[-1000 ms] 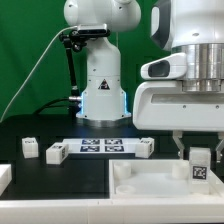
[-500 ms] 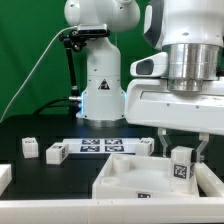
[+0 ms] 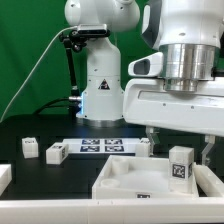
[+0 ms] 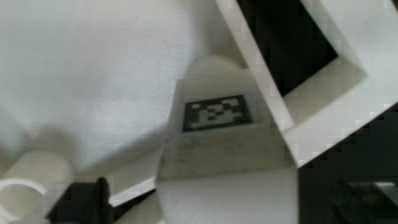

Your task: Assemble one leg

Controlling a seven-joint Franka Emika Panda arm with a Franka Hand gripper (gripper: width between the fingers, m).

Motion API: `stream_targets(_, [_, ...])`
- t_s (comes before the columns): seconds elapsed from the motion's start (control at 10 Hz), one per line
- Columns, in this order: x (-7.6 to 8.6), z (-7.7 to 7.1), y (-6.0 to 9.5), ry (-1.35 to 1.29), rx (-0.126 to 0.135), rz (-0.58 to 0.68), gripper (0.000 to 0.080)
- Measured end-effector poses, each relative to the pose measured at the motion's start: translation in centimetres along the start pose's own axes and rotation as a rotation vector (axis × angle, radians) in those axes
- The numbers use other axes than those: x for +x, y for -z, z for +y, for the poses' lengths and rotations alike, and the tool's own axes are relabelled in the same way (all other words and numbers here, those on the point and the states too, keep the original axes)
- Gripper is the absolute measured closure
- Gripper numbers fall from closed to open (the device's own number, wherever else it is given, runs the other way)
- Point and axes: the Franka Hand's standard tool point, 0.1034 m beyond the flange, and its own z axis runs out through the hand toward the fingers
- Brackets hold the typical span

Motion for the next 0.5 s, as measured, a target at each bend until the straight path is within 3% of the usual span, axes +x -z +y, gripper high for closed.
stream_targets(0.5, [0.0,0.0,0.0,0.0,0.0,0.0,0.015])
